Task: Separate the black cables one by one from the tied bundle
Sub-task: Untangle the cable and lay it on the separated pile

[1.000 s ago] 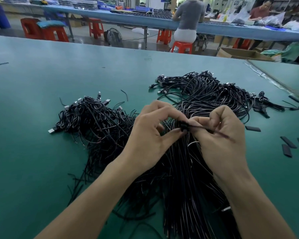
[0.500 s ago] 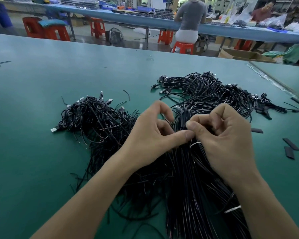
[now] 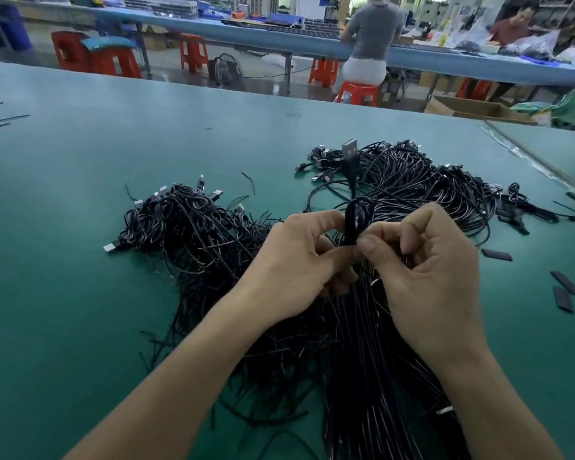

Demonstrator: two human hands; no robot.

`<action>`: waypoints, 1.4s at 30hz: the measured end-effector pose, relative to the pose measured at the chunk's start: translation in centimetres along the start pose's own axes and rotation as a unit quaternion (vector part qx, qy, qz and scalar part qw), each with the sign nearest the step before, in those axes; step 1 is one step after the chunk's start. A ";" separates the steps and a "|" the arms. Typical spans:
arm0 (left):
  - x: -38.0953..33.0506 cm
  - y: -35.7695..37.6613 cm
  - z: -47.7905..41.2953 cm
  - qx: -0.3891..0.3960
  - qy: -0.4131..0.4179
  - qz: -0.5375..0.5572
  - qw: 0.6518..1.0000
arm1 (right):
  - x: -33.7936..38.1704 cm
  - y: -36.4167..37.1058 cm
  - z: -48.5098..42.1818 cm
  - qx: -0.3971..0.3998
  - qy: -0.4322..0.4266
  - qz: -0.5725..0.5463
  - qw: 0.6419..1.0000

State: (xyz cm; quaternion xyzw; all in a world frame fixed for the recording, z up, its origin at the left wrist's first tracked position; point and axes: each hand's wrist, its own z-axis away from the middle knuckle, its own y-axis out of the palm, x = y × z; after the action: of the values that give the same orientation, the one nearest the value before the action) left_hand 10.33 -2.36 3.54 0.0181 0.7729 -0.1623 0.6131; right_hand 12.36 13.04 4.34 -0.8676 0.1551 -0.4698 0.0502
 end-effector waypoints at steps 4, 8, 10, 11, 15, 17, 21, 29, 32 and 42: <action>-0.4 0.4 0.0 -0.049 0.047 -0.025 0.997 | -0.2 -0.2 -0.2 -0.005 0.030 0.011 0.999; -1.0 0.5 -0.2 -0.095 0.079 -0.015 0.992 | -0.3 0.2 0.1 0.020 0.104 -0.105 0.989; -1.2 0.8 0.1 -0.105 0.096 -0.025 0.990 | -0.3 0.4 0.0 0.020 0.093 -0.092 0.991; -1.2 0.8 0.1 -0.105 0.103 -0.022 0.989 | -0.2 0.4 0.0 0.022 0.089 -0.099 0.991; -0.9 0.4 0.1 -0.055 0.104 0.036 0.992 | -0.2 0.1 -0.1 0.021 0.098 -0.121 0.988; -0.7 0.1 0.1 -0.025 0.102 0.055 0.993 | -0.4 0.0 0.0 0.023 0.114 -0.137 0.984; -0.3 -0.6 0.0 -0.016 0.127 -0.092 0.987 | -0.6 0.1 0.0 0.021 0.159 -0.173 0.972; -0.8 -1.7 0.2 -0.151 0.304 -0.310 0.888 | 0.9 0.2 -0.4 0.000 0.115 -0.178 0.977; -0.3 -2.6 0.1 -0.265 0.295 -0.365 0.843 | 0.6 -0.2 -0.2 0.030 0.157 -0.099 0.982; 2.5 -6.2 0.0 -0.276 -0.144 -0.461 0.831 | -2.2 -0.9 0.8 0.172 0.198 0.295 0.919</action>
State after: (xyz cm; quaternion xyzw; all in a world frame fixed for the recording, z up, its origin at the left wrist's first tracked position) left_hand 8.32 -8.71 2.59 -0.5340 0.6069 -0.2066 0.5511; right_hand 12.14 14.51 2.37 -0.6497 0.3275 -0.6157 0.3026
